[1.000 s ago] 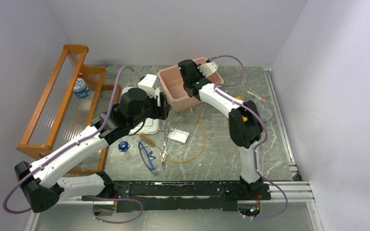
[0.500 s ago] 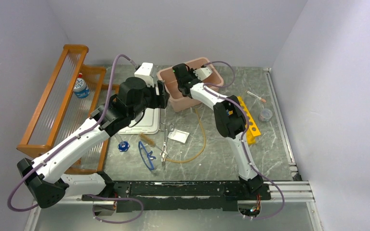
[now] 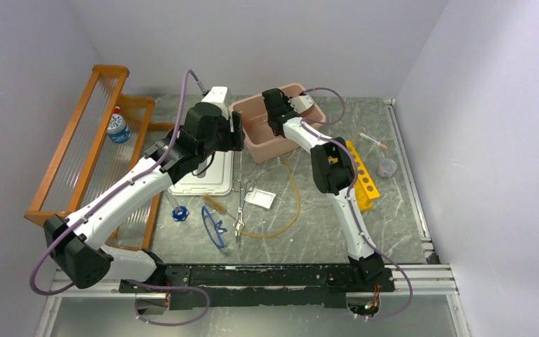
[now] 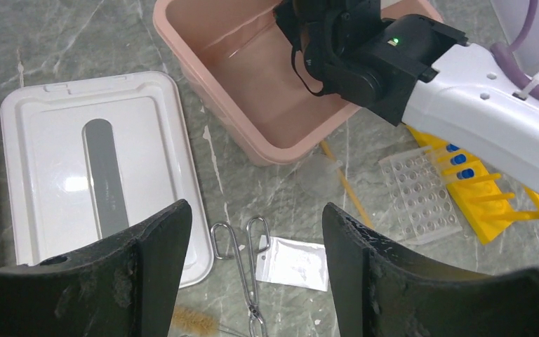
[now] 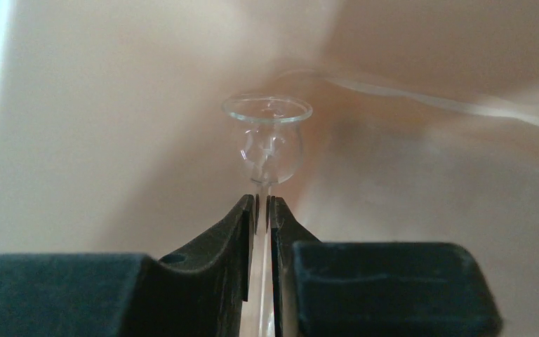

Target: Organize the chemistry lab equipment

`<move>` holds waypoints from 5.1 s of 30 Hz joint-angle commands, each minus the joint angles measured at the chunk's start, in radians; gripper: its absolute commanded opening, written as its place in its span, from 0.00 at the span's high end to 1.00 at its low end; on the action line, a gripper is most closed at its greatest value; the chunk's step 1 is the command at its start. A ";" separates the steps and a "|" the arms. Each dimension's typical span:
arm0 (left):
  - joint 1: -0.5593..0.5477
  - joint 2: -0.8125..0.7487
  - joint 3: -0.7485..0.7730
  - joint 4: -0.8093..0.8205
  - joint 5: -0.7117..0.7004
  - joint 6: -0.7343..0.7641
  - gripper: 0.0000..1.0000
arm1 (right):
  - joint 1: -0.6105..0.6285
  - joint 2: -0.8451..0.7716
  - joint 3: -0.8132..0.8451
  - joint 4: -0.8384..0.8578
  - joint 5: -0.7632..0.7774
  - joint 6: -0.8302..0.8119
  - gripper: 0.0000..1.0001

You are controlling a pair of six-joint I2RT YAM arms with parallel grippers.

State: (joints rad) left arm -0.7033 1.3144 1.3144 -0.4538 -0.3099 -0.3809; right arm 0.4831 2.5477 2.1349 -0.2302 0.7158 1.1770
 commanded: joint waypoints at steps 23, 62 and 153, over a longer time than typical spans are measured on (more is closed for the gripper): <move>0.099 0.105 0.063 0.062 0.117 -0.015 0.28 | -0.046 -0.129 -0.025 -0.025 -0.227 -0.065 0.49; 0.293 -0.165 -0.247 -0.503 -0.246 -0.332 0.23 | 0.226 -0.822 -0.718 0.095 -0.657 -0.756 0.41; 0.297 0.116 0.246 -0.292 0.469 -0.049 0.43 | 0.216 -0.807 -0.747 0.284 -1.451 -1.320 0.96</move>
State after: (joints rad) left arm -0.4137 1.4338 1.5143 -0.8085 0.2287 -0.3897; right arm 0.7177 1.7607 1.3766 0.0025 -0.7143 -0.1783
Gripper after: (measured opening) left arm 0.412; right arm 0.254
